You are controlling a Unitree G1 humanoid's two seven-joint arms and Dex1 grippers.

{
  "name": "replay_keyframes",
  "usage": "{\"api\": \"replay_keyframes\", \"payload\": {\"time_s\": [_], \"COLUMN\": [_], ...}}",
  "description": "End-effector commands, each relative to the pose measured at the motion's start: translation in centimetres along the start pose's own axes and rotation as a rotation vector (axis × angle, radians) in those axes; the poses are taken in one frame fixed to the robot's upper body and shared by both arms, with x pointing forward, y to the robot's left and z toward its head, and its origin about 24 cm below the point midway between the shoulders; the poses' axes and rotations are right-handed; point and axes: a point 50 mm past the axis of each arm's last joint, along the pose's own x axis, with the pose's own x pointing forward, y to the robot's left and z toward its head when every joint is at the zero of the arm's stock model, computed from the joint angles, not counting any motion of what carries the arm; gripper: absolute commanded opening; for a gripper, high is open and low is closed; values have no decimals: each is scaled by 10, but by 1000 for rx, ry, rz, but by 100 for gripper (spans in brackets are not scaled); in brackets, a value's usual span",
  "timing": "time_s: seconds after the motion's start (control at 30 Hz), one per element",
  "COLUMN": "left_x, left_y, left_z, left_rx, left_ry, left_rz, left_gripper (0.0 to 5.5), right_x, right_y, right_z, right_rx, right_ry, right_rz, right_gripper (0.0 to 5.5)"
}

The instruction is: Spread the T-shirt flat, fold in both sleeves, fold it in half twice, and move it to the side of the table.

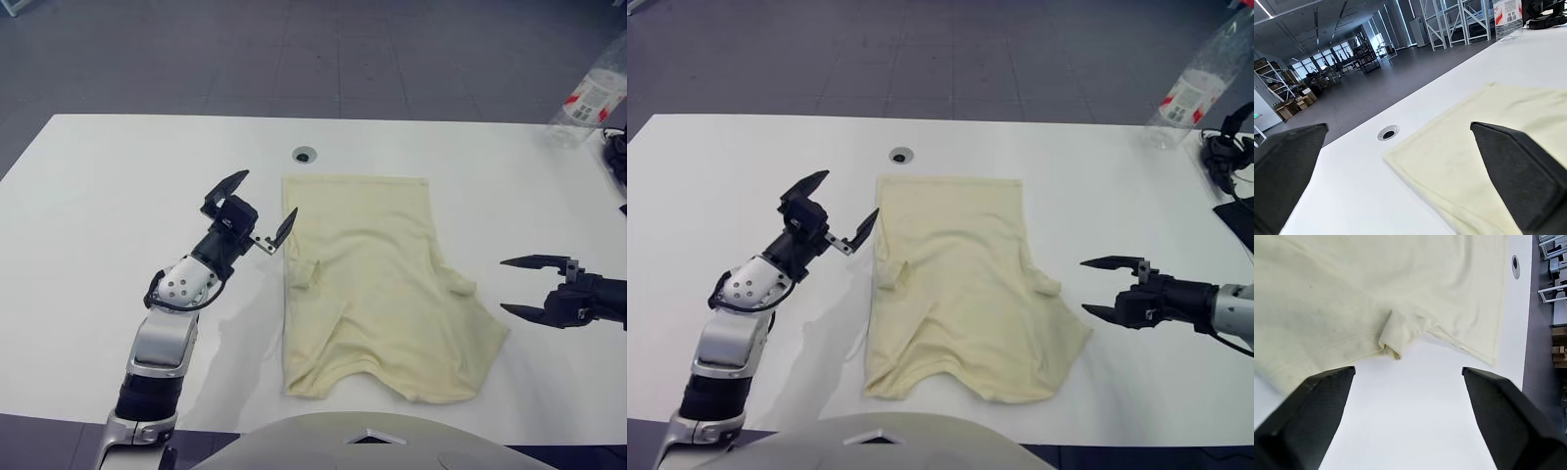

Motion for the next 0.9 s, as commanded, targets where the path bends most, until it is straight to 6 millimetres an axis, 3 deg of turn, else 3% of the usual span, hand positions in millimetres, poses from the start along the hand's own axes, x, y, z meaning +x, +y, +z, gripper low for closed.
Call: {"api": "replay_keyframes", "payload": {"time_s": [0.03,0.17,0.53,0.9], "left_x": [-6,-7,-6,-6], "left_y": [5,6,4,4], "left_z": [-6,-7,-6,-7], "left_rx": [23,26,35,40], "left_ry": [33,37,36,39], "left_rz": [10,7,8,3], "left_gripper": [540,540,540,540], "right_x": [-8,-6,11,7], "right_y": [9,13,21,28], "right_z": [-7,-7,-7,-5], "right_rx": [-7,-59,-106,-24], "right_ry": [33,21,-10,-19], "right_rz": [116,143,217,255], "right_gripper": [480,539,539,359]}}
